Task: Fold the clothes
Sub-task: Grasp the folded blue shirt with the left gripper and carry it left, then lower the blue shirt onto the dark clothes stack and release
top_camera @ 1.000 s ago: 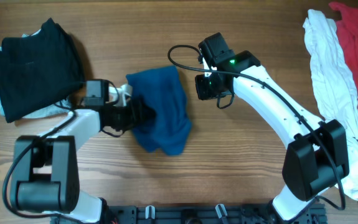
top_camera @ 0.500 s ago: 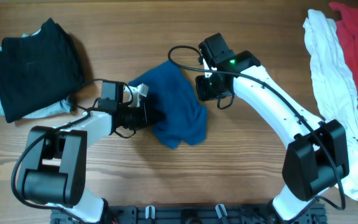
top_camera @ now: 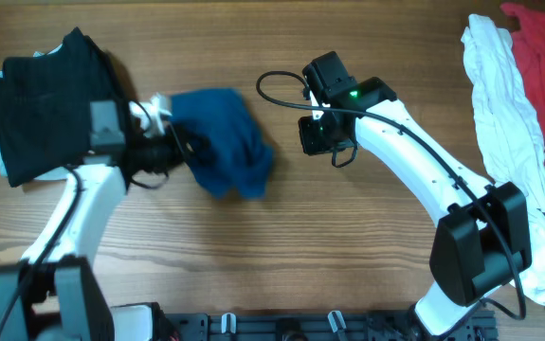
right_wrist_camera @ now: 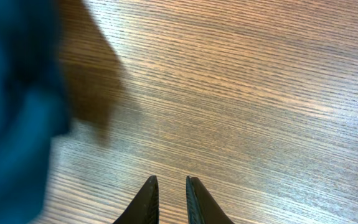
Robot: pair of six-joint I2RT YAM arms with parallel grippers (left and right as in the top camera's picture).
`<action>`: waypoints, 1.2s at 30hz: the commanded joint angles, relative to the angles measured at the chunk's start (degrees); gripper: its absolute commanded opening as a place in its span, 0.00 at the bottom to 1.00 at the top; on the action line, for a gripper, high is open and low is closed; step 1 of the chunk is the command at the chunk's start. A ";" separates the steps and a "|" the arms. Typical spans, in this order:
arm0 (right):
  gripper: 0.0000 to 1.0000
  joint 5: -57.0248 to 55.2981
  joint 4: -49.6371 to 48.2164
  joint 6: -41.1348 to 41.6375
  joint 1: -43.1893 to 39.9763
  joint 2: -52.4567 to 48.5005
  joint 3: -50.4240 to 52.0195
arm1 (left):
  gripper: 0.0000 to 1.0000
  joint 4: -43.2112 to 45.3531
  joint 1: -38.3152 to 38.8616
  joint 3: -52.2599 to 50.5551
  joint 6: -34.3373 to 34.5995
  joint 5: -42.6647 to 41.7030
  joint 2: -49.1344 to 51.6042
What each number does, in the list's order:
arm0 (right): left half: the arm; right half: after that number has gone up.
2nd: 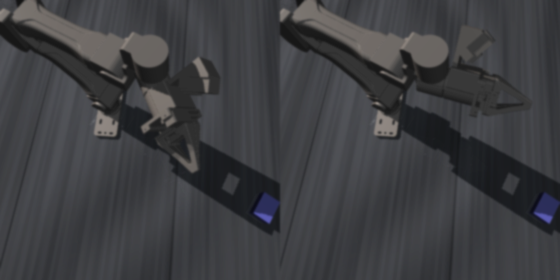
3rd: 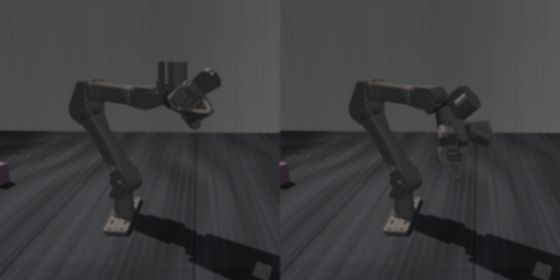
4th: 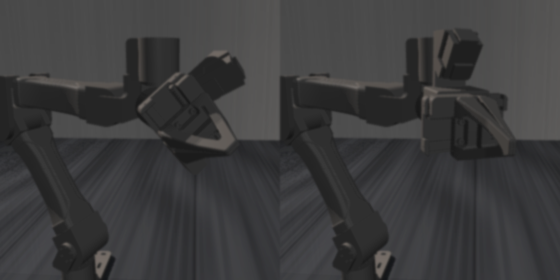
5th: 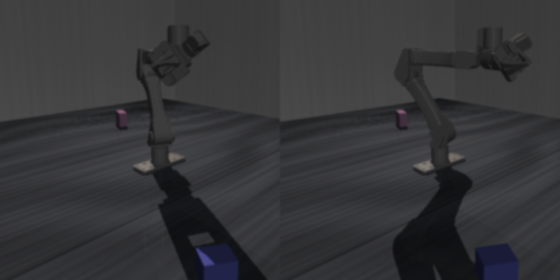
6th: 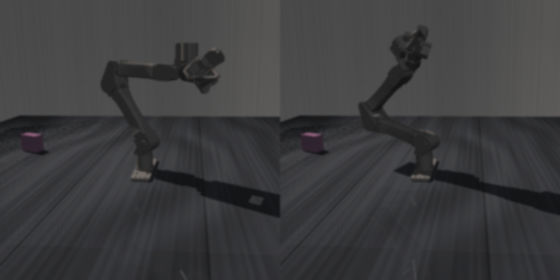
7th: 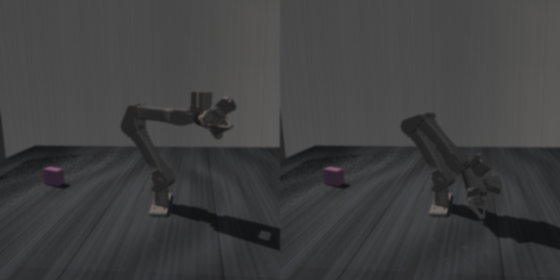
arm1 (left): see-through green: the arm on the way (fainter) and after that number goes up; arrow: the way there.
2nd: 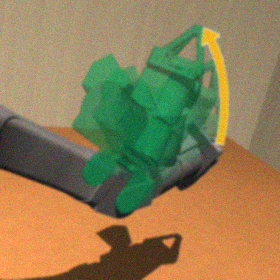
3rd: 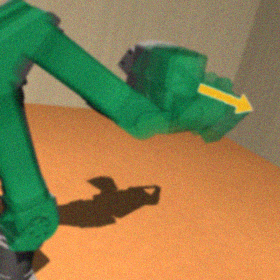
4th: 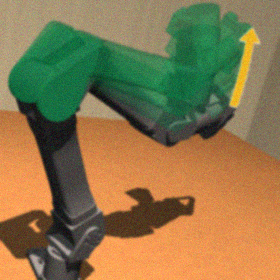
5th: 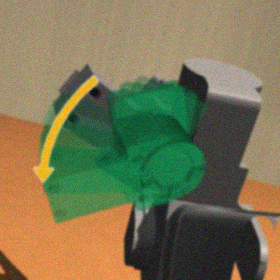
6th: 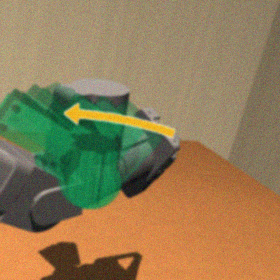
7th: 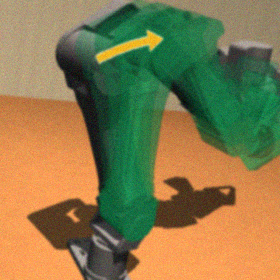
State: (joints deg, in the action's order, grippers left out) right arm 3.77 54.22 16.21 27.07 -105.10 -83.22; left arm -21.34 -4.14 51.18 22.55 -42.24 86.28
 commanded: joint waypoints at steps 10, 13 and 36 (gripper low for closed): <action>0.15 -1.25 0.68 -0.83 0.17 0.07 0.04 | 0.04 -3.63 -6.23 20.48 -4.17 6.38 -2.60; 0.15 -1.25 0.68 -0.85 0.17 0.07 0.04 | 0.04 -3.58 -9.14 24.52 -4.15 6.69 -2.58; 0.15 -1.25 1.22 -0.81 0.17 0.07 0.04 | 0.04 18.82 -24.48 29.16 -3.65 11.72 5.29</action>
State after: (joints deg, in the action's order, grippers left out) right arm 3.75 55.11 16.21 27.07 -105.10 -83.22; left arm -5.17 -27.07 78.39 19.81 -30.85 89.45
